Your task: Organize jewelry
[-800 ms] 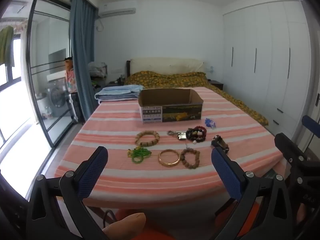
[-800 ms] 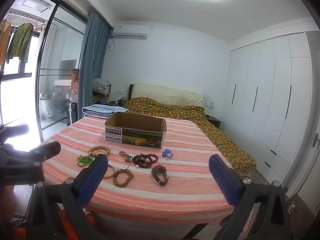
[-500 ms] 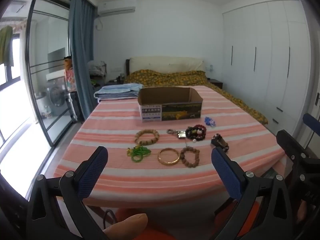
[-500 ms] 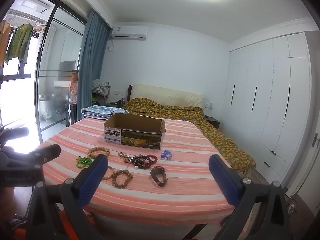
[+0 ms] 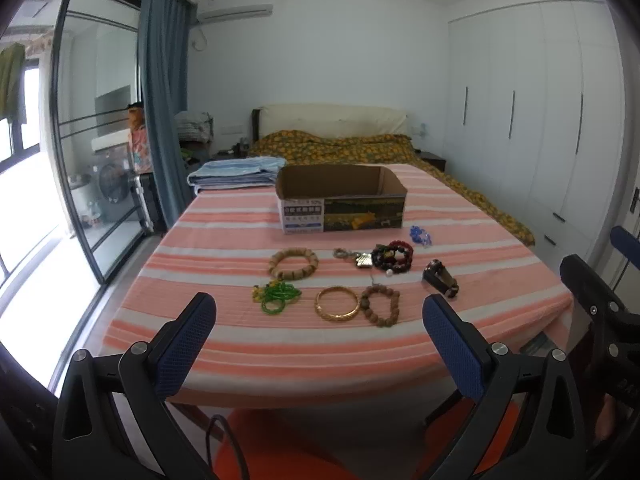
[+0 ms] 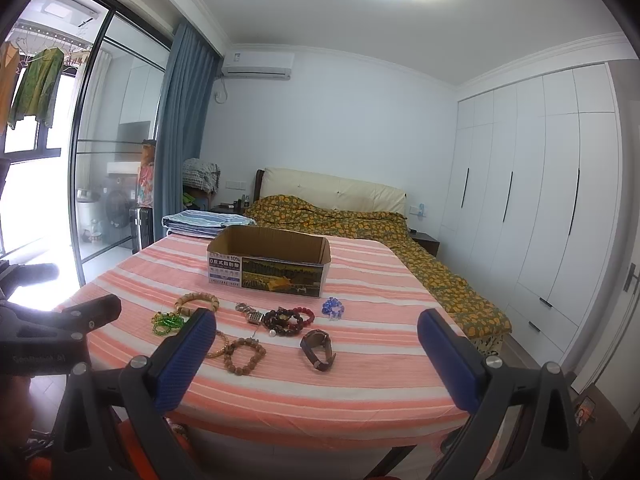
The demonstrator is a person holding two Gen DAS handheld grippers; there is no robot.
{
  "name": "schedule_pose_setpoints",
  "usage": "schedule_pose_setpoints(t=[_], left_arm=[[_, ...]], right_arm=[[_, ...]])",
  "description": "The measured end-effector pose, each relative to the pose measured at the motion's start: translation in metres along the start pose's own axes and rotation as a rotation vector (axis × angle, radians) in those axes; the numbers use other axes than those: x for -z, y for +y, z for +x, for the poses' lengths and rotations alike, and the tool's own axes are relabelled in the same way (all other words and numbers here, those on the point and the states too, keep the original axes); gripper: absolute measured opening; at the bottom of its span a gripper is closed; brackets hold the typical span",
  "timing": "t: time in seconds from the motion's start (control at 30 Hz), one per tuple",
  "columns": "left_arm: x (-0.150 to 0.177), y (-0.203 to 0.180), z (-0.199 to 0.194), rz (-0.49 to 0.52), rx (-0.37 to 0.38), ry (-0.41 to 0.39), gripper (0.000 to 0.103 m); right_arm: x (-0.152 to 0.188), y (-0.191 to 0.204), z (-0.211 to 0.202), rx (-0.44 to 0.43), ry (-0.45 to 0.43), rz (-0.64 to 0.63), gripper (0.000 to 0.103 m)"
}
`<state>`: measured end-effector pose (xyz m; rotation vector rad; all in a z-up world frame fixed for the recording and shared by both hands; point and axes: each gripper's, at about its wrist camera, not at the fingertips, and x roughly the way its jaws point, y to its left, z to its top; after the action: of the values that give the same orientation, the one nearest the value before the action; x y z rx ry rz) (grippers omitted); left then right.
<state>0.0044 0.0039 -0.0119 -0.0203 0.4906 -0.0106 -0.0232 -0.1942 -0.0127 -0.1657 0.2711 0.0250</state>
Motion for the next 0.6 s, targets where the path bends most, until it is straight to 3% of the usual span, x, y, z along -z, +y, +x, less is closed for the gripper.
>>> schedule_pose_setpoints(t=[0.6], left_arm=[[0.0016, -0.0015, -0.0053, 0.011, -0.006, -0.015, 0.103]], right_arm=[[0.0015, 0.0003, -0.0008, -0.008, 0.005, -0.002, 0.103]])
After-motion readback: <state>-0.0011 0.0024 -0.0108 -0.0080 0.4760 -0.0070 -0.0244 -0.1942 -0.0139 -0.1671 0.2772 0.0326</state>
